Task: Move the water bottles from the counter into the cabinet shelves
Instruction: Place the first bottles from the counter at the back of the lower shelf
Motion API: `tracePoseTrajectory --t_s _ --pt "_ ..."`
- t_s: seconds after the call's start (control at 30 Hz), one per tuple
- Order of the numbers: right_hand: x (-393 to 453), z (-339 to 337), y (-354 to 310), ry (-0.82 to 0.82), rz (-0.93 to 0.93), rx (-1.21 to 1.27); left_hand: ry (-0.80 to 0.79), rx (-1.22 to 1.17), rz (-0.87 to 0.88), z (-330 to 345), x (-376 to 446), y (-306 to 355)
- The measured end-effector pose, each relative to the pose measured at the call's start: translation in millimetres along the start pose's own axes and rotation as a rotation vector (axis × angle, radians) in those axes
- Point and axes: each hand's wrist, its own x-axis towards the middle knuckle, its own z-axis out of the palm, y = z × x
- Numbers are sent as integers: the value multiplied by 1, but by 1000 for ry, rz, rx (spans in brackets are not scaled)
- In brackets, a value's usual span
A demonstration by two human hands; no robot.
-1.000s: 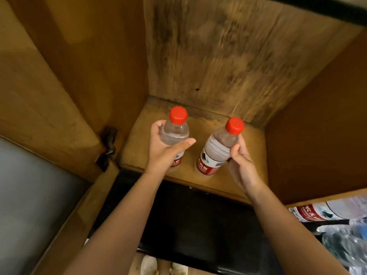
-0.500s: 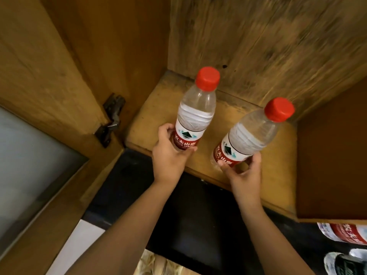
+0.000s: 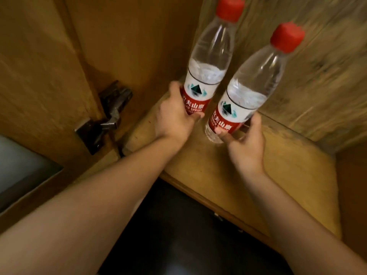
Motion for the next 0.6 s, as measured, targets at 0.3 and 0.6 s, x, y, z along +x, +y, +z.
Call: tracePoseTrajectory --t_s 0.3,0.6 --pt "62 32 -7 51 -59 -92 133 15 -19 26 42 1" --pt "89 42 -14 55 -13 -131 188 -120 -89 40 58 7"
